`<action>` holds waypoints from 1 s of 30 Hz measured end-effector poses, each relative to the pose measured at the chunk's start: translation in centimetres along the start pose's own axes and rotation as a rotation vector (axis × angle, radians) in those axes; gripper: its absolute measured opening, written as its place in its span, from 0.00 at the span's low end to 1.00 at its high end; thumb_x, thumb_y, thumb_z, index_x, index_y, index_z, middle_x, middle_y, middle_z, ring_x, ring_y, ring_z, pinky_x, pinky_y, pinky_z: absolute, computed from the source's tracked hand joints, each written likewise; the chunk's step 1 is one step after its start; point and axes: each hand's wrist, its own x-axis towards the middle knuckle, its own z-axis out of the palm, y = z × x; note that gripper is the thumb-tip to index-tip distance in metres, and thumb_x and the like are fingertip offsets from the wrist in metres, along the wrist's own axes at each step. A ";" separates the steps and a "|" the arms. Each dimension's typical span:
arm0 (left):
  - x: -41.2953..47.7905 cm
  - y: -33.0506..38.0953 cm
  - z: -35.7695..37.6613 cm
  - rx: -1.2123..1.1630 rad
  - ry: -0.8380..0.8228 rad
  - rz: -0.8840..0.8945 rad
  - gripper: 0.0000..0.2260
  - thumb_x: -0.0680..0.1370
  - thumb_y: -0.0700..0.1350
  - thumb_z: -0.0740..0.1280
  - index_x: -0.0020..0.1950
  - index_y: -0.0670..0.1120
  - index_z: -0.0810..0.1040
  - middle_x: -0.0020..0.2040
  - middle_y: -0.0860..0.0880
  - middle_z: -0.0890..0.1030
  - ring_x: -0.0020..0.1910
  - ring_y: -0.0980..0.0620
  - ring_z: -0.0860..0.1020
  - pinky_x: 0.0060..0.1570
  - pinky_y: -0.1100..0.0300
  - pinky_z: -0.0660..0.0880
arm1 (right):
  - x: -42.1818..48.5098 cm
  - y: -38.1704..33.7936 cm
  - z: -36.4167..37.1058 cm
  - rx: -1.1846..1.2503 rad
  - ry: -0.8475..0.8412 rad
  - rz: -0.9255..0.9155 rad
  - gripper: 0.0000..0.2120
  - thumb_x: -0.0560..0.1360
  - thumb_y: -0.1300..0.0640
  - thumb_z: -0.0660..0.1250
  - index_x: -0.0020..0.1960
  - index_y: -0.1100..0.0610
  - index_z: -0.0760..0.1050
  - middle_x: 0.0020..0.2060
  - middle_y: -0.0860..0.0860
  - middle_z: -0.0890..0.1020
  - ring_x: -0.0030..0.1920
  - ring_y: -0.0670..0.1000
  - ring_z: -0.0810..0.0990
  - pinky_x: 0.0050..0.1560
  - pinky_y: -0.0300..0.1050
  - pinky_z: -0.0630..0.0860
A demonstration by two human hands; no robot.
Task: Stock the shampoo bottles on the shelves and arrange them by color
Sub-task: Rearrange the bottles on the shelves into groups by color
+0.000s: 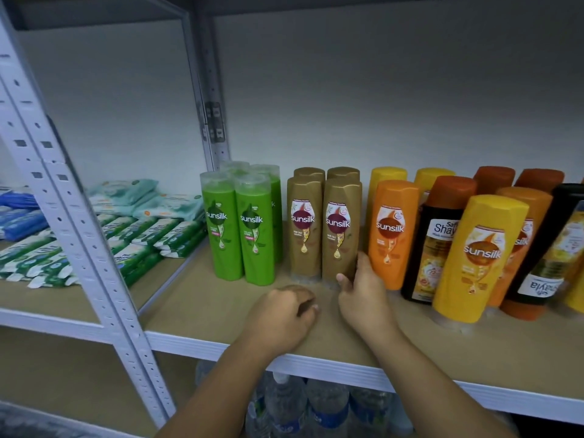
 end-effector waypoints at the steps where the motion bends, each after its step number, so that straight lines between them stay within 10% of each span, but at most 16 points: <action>1: 0.0 0.0 0.0 0.001 0.002 0.007 0.20 0.76 0.60 0.58 0.59 0.51 0.81 0.58 0.55 0.82 0.53 0.52 0.80 0.51 0.54 0.77 | 0.1 0.0 0.1 0.000 -0.001 0.015 0.22 0.80 0.61 0.66 0.72 0.54 0.66 0.59 0.53 0.80 0.61 0.56 0.79 0.52 0.42 0.71; 17: -0.7 0.8 -0.4 -0.002 -0.017 0.074 0.16 0.79 0.55 0.61 0.59 0.48 0.80 0.59 0.53 0.81 0.56 0.51 0.79 0.55 0.54 0.76 | -2.5 -0.4 -1.7 -0.161 -0.142 -0.044 0.32 0.82 0.56 0.63 0.81 0.57 0.52 0.70 0.55 0.74 0.66 0.56 0.75 0.62 0.46 0.74; 25: -2.0 5.3 0.8 -0.016 -0.038 0.099 0.12 0.81 0.50 0.62 0.57 0.45 0.80 0.57 0.50 0.81 0.55 0.49 0.78 0.54 0.54 0.74 | -6.3 2.0 -6.5 -0.385 -0.359 -0.190 0.16 0.82 0.52 0.60 0.67 0.58 0.73 0.65 0.55 0.78 0.66 0.56 0.75 0.65 0.51 0.72; 30: -2.5 7.5 1.6 0.013 -0.074 0.123 0.16 0.82 0.52 0.59 0.59 0.43 0.79 0.59 0.48 0.80 0.61 0.47 0.75 0.60 0.54 0.72 | -8.1 3.1 -9.3 -0.519 -0.411 -0.213 0.21 0.85 0.51 0.55 0.73 0.60 0.69 0.74 0.55 0.70 0.75 0.55 0.64 0.75 0.46 0.55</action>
